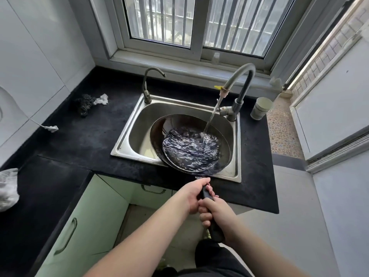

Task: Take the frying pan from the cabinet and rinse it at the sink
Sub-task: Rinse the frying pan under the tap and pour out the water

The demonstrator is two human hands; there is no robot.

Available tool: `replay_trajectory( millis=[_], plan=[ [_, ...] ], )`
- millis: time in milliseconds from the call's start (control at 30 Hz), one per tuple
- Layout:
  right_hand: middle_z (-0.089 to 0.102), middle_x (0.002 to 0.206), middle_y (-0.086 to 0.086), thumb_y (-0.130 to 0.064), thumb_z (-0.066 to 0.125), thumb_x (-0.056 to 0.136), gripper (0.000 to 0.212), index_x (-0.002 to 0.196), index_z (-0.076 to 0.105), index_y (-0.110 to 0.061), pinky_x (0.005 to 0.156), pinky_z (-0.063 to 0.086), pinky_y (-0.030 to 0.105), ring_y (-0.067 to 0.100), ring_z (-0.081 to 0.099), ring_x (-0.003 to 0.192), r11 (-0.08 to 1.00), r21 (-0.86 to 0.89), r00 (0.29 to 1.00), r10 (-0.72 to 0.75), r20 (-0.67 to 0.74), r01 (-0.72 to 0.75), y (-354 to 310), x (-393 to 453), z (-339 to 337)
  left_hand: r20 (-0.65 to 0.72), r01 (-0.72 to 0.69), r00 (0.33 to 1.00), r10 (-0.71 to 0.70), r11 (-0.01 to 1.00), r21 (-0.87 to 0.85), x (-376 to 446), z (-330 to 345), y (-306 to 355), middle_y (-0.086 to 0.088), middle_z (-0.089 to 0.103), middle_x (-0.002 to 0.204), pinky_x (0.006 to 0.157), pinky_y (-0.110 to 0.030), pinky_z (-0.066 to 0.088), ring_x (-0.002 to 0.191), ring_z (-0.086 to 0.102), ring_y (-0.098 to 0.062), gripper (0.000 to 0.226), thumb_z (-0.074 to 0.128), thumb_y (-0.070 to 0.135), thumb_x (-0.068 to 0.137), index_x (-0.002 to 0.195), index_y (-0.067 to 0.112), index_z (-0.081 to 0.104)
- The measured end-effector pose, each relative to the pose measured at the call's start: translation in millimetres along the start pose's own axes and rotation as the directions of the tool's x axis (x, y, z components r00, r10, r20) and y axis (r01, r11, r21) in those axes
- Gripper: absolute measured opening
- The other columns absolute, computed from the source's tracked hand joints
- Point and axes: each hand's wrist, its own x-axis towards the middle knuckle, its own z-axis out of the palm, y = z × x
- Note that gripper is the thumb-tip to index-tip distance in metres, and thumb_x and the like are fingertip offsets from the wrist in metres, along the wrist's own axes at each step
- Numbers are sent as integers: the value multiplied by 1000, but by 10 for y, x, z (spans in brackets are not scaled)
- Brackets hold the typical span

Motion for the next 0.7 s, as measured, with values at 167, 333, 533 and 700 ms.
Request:
replay_trajectory(
  millis=[167, 333, 533, 700],
  plan=[
    [35, 50, -5, 2, 40, 94, 24, 81, 39, -18, 28, 26, 13, 0, 31, 31, 982, 182, 998, 55, -6, -53, -213, -2, 127, -72, -24, 997, 36, 986, 163, -48, 73, 189, 2, 43, 37, 56, -21, 41, 30, 43, -12, 62, 41, 27, 101, 41, 13, 41],
    [37, 52, -3, 2, 40, 94, 26, 75, 43, -15, 28, 28, 11, 0, 34, 29, 964, 259, 996, 71, -47, -56, -480, -28, 222, -31, 44, 999, -40, 987, 152, -179, 183, 379, 5, 44, 37, 28, -13, 31, 23, 38, -7, 47, 39, 27, 100, 55, 15, 38],
    [40, 51, 0, 3, 41, 93, 23, 78, 45, -14, 28, 32, 12, 2, 39, 28, 984, 174, 993, 64, -100, -45, -630, 4, 276, 44, 64, 997, -65, 998, 22, -244, 286, 441, 4, 42, 36, 24, -11, 28, 20, 38, -9, 40, 39, 26, 99, 60, 17, 34],
    [41, 52, 2, 2, 41, 95, 22, 81, 43, -15, 30, 35, 12, 2, 41, 27, 1000, -9, 986, 7, -169, -8, -637, -6, 328, 127, 44, 991, -32, 995, -93, -187, 271, 399, 6, 40, 35, 26, -13, 30, 23, 37, -7, 51, 40, 23, 96, 46, 15, 37]
  ],
)
